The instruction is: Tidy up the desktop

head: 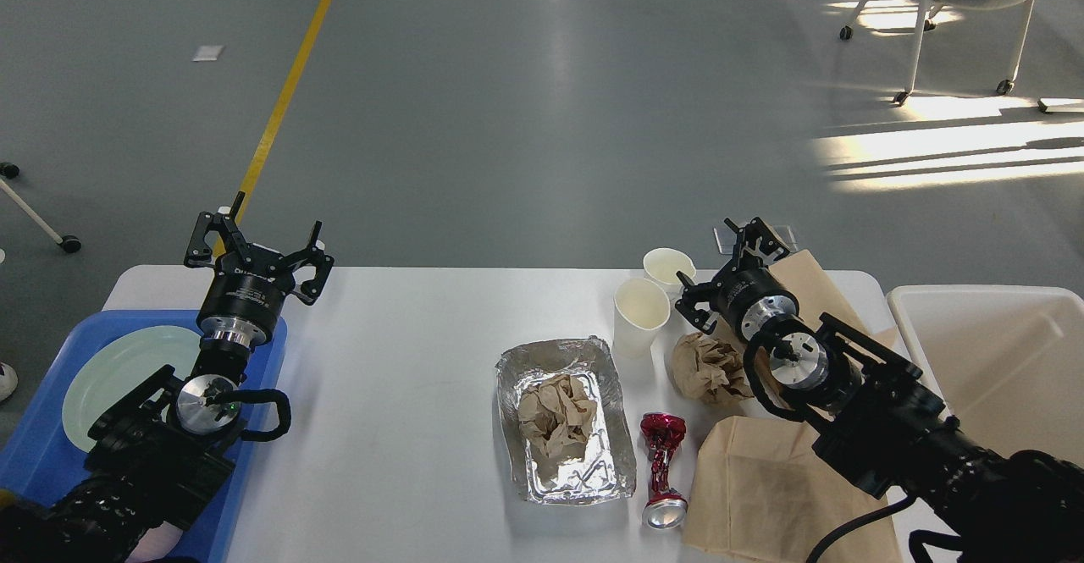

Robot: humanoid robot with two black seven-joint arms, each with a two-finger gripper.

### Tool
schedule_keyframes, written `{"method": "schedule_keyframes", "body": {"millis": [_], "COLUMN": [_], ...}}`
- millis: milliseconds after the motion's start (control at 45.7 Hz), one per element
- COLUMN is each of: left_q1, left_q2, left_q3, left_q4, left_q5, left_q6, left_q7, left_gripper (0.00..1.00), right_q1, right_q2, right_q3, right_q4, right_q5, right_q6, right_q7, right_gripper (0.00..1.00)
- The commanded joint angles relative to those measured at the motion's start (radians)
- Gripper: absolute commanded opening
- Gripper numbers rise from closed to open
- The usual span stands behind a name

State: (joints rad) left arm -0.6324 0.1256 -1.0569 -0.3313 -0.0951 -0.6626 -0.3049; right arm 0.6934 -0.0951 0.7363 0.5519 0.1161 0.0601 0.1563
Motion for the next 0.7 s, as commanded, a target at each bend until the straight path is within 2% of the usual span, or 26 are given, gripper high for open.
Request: {"method": "schedule_keyframes", "body": {"millis": [0, 678], "left_q1": [0.0, 0.0], "left_q2": [0.0, 0.0], "left_q3": [0.0, 0.0], "left_q4": [0.0, 0.0], "left_q5": [0.0, 0.0], "left_q6": [-0.005, -0.005], "left_q7": [0.0, 0.0], "left_gripper": [0.96, 0.96], "right_q1": [0.0, 0.0], "right_q2": [0.0, 0.0], "right_q3": [0.0, 0.0], "right_q4": [0.0, 0.0], "right_q5": [-0.001, 0.0], "right_q6": [0.0, 0.0], "right_q7": [0.0, -0.001], "right_gripper": [1.0, 1.0]}}
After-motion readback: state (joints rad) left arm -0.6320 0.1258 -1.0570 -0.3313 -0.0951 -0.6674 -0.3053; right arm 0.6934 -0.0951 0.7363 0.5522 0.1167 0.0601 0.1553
